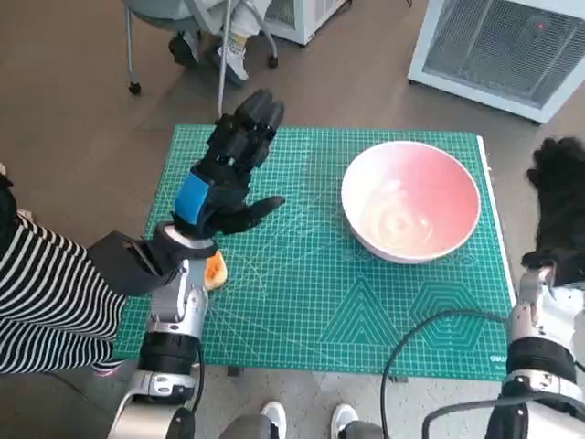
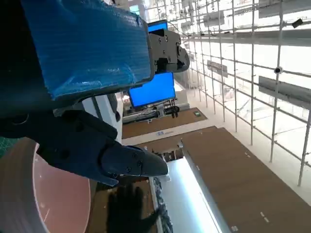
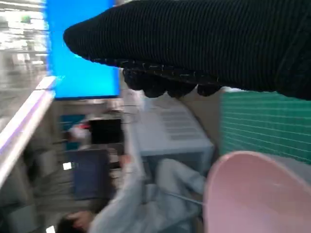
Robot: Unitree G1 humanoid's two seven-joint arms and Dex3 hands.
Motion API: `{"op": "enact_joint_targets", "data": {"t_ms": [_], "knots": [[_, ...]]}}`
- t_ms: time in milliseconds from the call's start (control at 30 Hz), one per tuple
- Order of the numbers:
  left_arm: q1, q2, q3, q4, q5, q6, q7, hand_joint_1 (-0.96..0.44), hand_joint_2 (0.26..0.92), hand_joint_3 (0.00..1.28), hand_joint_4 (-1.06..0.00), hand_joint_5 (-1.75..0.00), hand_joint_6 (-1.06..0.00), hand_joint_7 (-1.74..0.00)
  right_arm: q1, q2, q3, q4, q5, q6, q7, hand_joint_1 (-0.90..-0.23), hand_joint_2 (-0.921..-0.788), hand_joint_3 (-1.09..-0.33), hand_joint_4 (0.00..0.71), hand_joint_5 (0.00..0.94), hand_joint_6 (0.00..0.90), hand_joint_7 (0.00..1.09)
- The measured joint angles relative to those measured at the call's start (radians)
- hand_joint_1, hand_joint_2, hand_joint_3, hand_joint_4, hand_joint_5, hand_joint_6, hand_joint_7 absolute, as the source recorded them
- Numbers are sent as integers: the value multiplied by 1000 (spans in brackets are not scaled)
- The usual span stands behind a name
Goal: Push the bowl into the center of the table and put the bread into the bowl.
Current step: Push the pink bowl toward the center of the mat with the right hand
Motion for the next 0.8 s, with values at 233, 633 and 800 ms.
{"op": "enact_joint_targets", "data": {"t_ms": [233, 633, 800], "knots": [[1, 6, 4, -1, 0, -10, 0, -396, 921, 197, -36, 0, 1, -358, -30, 19, -23, 58, 12, 51, 20, -593, -921, -873, 141, 4, 108, 279], [10, 22, 6, -5, -1, -14, 0, -401, 921, 189, -39, -2, 1, -348, -55, 67, -19, 91, 7, 77, 72, -606, -921, -863, 141, 2, 110, 247], [16, 26, 8, -7, 0, -14, 4, -403, 921, 187, -47, -6, 1, -345, -69, 89, -5, 94, -2, 81, 78, -618, -921, -854, 142, 2, 116, 237]]}}
